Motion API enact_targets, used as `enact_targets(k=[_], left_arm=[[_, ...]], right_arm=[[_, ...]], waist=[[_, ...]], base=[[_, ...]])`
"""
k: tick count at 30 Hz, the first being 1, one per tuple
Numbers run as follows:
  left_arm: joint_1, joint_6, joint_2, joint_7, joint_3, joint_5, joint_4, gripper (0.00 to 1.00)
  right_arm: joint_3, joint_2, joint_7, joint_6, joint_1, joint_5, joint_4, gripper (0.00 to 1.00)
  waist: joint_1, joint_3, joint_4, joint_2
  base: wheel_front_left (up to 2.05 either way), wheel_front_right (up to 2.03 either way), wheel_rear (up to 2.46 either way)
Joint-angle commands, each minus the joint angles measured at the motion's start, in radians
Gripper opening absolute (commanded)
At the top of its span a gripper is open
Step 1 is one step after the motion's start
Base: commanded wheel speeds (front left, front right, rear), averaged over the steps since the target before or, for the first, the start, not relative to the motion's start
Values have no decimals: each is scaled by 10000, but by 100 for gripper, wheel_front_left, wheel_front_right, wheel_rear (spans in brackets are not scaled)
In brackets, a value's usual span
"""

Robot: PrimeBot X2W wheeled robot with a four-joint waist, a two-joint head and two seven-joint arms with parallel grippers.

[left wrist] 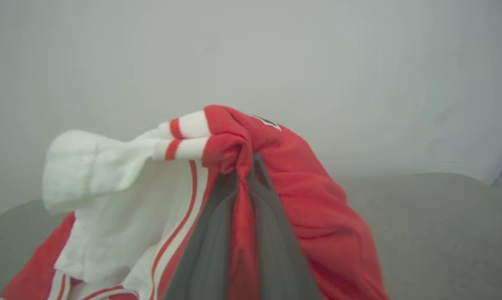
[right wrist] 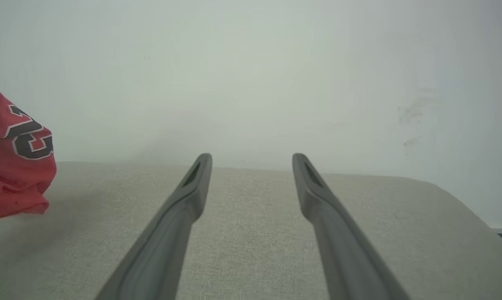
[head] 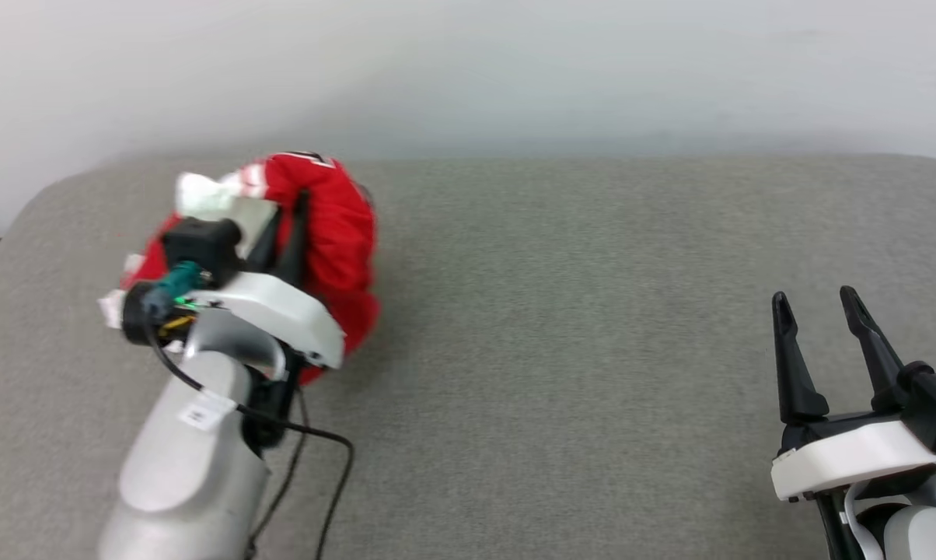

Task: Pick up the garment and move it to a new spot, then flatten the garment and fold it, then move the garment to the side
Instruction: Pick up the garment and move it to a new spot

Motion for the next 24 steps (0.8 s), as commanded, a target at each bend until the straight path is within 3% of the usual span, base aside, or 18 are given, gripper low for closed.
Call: enact_targets(k=[1, 11, 17, 23, 24], left_arm=[[235, -72, -187, 126, -218, 12, -325, 0], [990, -717, -1405, 1319, -2475, 199, -1194, 0], [1408, -1050, -1608, 1901, -4159, 505, -923, 0], [1543, -1211, -1469, 2148, -5560, 592, -720, 0], [1489, -1216, -1438, 2082, -5739, 623, -721, 32]], right_arm=[[-14, 11, 7, -5, 108, 106, -10, 100], [-46, 15, -49, -5, -26, 250, -115, 100], [-36, 10, -296, -5, -365, 400, -32, 100], [10, 9, -494, -7, -640, 282, 194, 100], [-25, 9, -506, -7, -651, 248, 231, 100]], waist=[[1, -156, -571, 0], [1, 747, -1678, 0], [1, 1642, -1896, 0], [1, 1953, -1820, 0], [1, 1913, -1758, 0]], base=[[0, 0, 0], [0, 0, 0], [0, 0, 0], [0, 0, 0], [0, 0, 0]])
